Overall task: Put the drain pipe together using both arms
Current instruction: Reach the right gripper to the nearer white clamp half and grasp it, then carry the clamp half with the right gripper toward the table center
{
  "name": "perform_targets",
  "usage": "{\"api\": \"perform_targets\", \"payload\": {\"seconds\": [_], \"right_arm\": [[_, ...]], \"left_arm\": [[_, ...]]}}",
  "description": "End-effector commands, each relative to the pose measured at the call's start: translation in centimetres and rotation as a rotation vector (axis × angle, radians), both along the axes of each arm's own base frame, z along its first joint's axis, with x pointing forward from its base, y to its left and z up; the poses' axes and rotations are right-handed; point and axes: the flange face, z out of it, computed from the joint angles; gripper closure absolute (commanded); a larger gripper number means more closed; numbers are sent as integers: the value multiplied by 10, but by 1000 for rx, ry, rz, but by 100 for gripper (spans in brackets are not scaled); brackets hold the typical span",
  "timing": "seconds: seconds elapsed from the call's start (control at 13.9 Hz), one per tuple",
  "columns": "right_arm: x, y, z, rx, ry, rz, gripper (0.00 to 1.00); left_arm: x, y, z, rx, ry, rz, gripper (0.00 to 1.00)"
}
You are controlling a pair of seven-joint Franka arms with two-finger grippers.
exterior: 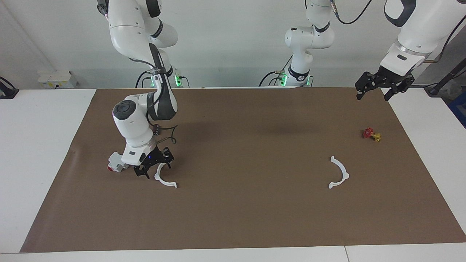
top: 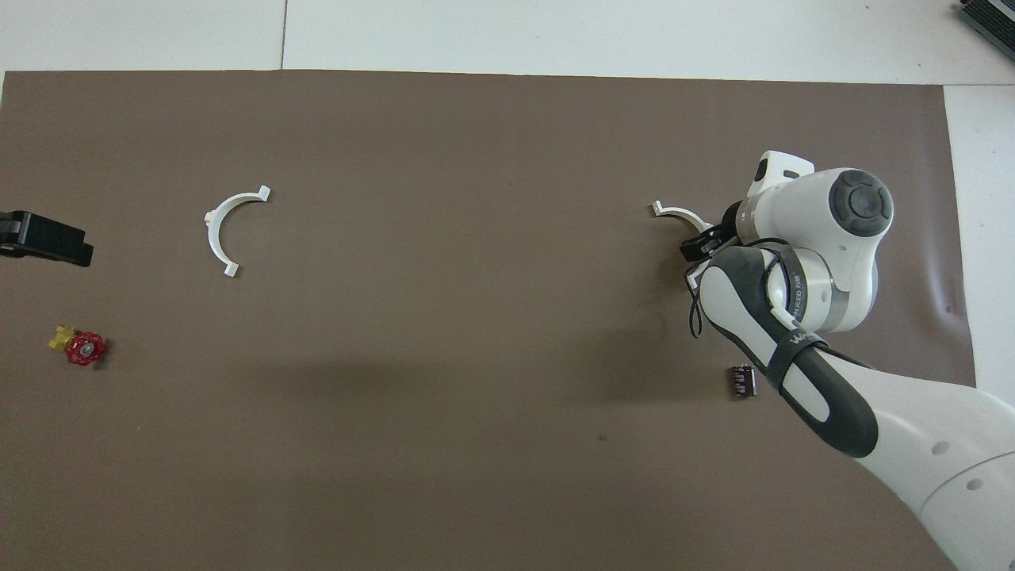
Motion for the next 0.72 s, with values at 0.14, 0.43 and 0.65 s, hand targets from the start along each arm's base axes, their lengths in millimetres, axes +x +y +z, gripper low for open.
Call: {"api": "perform_targets", "payload": {"seconds": [0.14,0.43,0.65], "right_arm": [[4,2,-2,18,-9,16,47],[5,0,-1,16,-12,17,100],[10,8,12,21,-13,18,100]], "left_arm": [[-10,3,2,-18,4,-2,0],[-9,3,1,-19,5,-2,0],[-9,3,1,-19,2,-2,0]]}}
